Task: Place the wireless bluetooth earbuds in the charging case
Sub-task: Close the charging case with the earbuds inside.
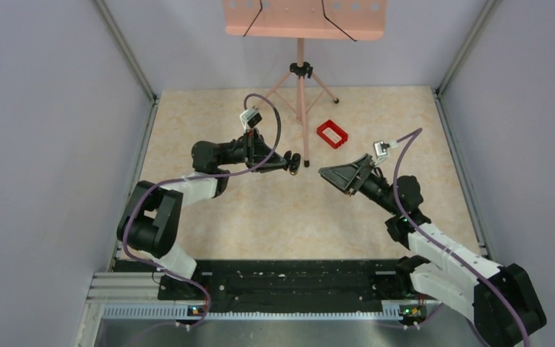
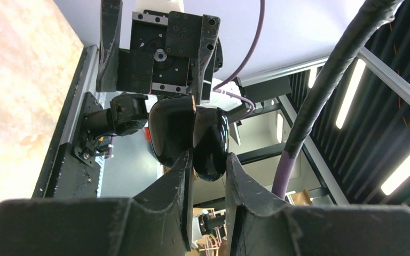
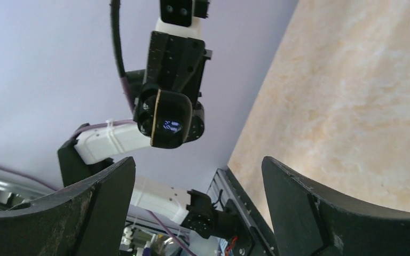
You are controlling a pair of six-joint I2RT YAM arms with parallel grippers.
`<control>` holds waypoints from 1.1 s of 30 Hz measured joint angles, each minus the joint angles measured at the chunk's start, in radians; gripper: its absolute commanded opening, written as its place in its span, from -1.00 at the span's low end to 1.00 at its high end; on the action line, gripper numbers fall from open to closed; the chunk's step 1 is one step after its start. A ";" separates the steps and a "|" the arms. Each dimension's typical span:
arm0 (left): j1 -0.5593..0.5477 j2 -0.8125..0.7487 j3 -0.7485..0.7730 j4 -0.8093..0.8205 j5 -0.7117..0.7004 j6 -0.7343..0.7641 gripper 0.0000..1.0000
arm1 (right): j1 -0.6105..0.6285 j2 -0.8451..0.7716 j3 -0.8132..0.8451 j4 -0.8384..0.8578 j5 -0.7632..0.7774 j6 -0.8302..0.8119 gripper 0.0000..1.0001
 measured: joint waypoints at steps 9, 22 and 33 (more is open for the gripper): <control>-0.001 0.000 0.002 0.081 -0.004 -0.072 -1.00 | 0.017 0.257 -0.013 0.500 -0.024 0.145 0.72; -0.009 0.000 0.002 0.093 -0.007 -0.087 -1.00 | 0.101 0.541 0.045 0.795 -0.022 0.249 0.73; -0.010 0.000 0.002 0.095 -0.007 -0.086 -1.00 | 0.145 0.597 0.125 0.824 -0.049 0.280 0.72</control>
